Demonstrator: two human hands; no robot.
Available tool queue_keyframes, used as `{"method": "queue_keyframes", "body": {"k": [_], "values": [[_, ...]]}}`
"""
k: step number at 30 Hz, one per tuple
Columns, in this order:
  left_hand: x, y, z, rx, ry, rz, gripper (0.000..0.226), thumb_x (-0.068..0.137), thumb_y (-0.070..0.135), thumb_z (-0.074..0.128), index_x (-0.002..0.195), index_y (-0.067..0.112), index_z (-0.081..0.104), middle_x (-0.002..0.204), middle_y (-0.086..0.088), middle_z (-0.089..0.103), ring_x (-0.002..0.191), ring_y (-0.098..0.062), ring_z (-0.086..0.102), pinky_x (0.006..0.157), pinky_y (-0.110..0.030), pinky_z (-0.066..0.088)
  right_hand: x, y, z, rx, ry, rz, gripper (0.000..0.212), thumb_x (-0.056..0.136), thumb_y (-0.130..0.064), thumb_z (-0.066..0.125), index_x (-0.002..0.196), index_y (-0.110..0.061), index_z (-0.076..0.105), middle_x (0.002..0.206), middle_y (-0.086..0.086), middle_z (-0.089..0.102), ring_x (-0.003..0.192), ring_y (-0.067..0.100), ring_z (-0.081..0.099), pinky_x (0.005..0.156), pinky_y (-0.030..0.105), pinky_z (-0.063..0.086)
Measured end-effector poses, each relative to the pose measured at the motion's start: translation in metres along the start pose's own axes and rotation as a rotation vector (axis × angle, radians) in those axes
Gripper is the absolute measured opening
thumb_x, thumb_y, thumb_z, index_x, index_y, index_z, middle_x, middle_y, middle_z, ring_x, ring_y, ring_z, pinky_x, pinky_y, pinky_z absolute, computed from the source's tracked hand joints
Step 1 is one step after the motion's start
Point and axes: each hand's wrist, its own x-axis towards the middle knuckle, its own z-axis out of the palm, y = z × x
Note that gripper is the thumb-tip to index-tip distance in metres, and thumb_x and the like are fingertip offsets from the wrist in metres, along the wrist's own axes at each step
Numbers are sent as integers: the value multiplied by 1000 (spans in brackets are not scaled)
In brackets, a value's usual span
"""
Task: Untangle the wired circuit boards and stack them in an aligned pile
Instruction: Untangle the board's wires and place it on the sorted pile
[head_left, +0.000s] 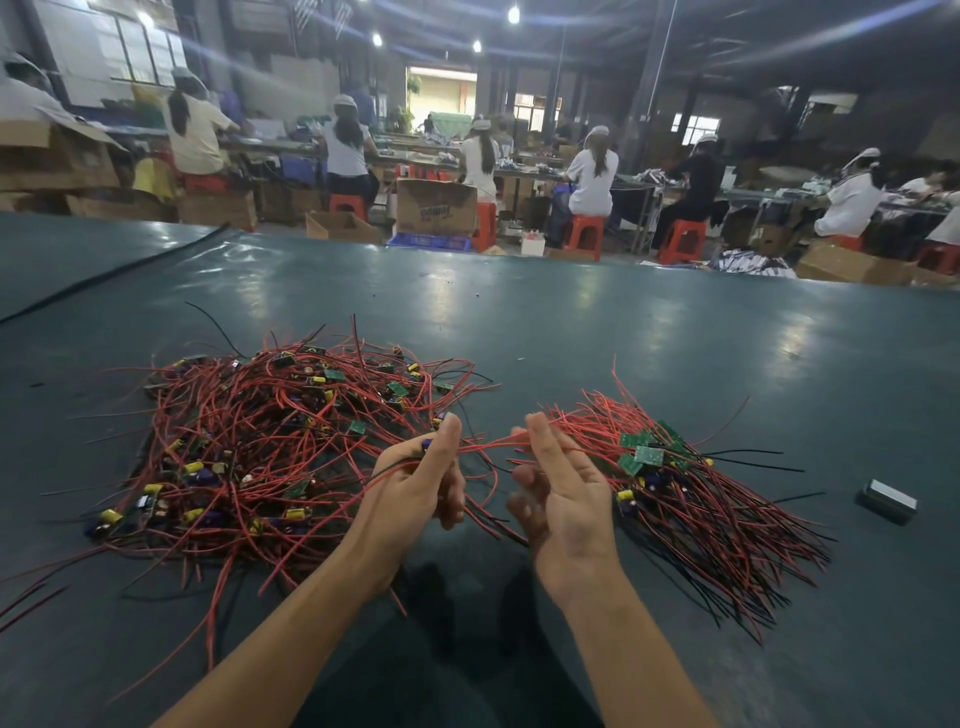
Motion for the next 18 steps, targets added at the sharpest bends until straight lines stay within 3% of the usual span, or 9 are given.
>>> {"method": "queue_keyframes", "body": {"k": [3, 6, 9, 13, 18], "values": [[-2, -2, 4, 33, -36, 23, 68, 80, 59, 48, 64, -7, 48, 56, -16, 47, 51, -24, 48, 50, -29, 47, -8, 13, 9, -58, -104, 56, 11, 65, -33, 82, 72, -25, 78, 68, -5, 67, 47, 7, 51, 45, 22, 48], [-2, -3, 6, 21, -56, 14, 52, 83, 54, 44, 65, 9, 64, 58, -4, 57, 54, -13, 57, 52, -20, 48, -14, 22, 14, -95, -181, 56, 22, 63, -33, 80, 80, -18, 80, 70, 8, 66, 53, 17, 54, 49, 28, 49], [1, -7, 5, 39, -66, 10, 50, 86, 51, 45, 75, 8, 67, 63, 0, 63, 60, -9, 62, 55, -17, 49, -15, 25, 15, -124, -190, 27, 23, 67, -35, 77, 81, -17, 81, 71, 9, 68, 56, 18, 56, 51, 28, 50], [1, -9, 3, 47, 13, 77, 48, 96, 35, 51, 56, 12, 60, 49, -4, 52, 44, -12, 49, 45, -21, 43, -12, 23, 16, -98, -129, 26, 19, 71, -34, 74, 74, -17, 80, 66, 6, 64, 52, 14, 55, 49, 23, 48], [6, -8, -8, -6, 128, 51, 59, 98, 24, 51, 40, 23, 46, 38, -1, 41, 37, -15, 36, 44, -25, 35, 8, 2, 2, 39, 69, 18, 14, 80, -24, 73, 77, -12, 79, 57, -8, 51, 39, 3, 32, 35, 16, 27]]}}
